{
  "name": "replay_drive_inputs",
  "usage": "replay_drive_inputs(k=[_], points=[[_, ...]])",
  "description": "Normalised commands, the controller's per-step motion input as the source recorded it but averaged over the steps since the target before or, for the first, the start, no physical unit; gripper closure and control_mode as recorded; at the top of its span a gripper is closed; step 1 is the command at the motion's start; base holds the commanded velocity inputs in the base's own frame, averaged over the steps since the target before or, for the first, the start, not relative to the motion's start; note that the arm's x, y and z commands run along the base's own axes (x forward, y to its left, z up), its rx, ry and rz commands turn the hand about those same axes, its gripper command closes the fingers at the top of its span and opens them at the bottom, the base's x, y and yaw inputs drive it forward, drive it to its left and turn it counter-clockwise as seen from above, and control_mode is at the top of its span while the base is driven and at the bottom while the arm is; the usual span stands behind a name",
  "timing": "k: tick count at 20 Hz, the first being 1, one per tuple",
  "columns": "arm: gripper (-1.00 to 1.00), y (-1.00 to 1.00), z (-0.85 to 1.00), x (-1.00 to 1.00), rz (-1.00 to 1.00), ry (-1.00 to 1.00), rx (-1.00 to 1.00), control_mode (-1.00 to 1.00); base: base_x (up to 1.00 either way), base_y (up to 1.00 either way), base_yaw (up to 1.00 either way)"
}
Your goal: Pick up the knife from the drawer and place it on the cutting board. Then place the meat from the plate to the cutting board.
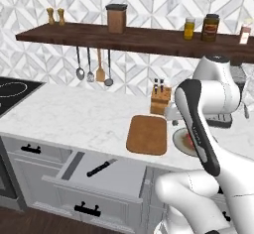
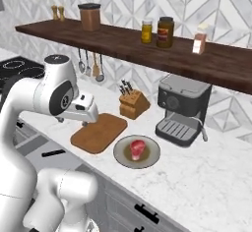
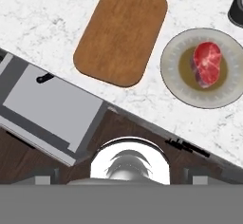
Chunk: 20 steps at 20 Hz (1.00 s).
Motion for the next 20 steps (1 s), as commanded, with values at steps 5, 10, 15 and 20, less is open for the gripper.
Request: replay_drive_inputs(k=[5, 10, 15, 20], points=[[-1.0, 0.0, 0.0, 0.0, 0.0, 0.0, 0.0, 1.0, 0.24, 0.0, 0.51], [-1.0, 0.0, 0.0, 0.0, 0.0, 0.0, 0.0, 1.0, 0.27, 0.41, 0.25], [-1.0, 0.0, 0.0, 0.0, 0.0, 0.0, 0.0, 1.0, 0.25, -0.01, 0.06], [-1.0, 0.0, 0.0, 0.0, 0.0, 0.0, 0.0, 1.0, -0.01, -0.52, 0.19]])
